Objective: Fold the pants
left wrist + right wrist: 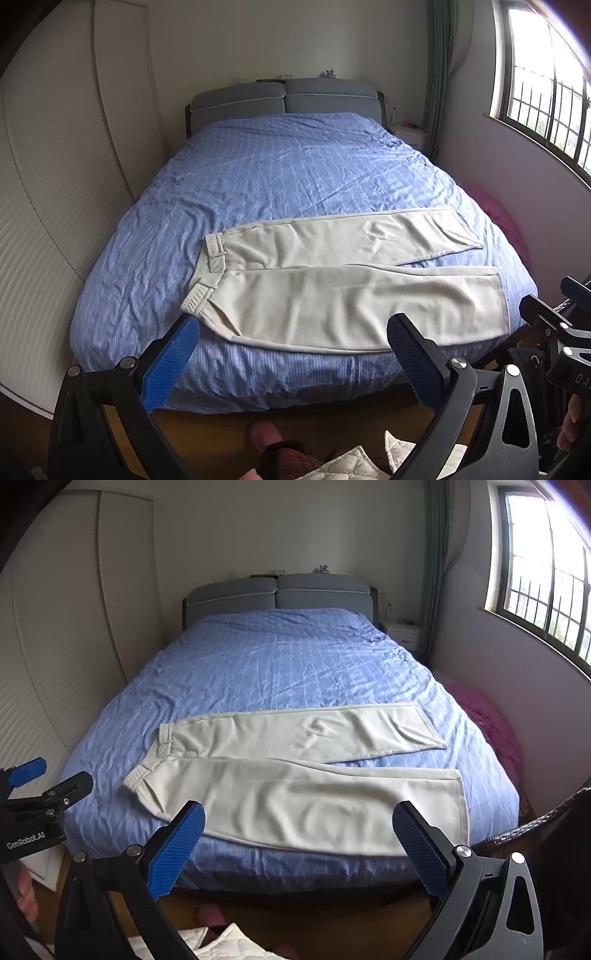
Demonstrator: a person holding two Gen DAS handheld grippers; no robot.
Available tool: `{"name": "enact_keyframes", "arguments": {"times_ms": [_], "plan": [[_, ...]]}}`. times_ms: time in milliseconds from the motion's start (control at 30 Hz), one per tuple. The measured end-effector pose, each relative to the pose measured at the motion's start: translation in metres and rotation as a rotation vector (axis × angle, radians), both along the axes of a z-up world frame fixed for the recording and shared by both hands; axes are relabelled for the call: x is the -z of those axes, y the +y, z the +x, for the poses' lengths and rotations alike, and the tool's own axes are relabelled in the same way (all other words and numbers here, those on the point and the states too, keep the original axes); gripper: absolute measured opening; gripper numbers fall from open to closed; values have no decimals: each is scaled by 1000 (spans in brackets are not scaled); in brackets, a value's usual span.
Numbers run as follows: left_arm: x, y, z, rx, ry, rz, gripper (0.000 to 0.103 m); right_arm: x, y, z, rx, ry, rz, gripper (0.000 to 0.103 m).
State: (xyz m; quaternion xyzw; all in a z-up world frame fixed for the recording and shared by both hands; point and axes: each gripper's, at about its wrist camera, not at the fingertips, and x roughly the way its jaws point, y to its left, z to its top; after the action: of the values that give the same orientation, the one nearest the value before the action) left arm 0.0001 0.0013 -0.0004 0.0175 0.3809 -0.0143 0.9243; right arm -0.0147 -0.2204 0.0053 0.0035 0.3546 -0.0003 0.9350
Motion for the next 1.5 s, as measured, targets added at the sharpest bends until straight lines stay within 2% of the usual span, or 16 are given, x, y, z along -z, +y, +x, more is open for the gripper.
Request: {"name": "enact_keyframes", "arguments": {"times_ms": [167,633,1500], "plan": [[-3,6,4,-18,10,-9,103,0,-2,-4,-8,-6,9,103],[-13,-4,-3,4,-39,13,103,-4,0,1,-11,6,-5,103],[-13,-4,-5,-23,-59,25,103,-5,2,4,-36,-3,3,103]]}}
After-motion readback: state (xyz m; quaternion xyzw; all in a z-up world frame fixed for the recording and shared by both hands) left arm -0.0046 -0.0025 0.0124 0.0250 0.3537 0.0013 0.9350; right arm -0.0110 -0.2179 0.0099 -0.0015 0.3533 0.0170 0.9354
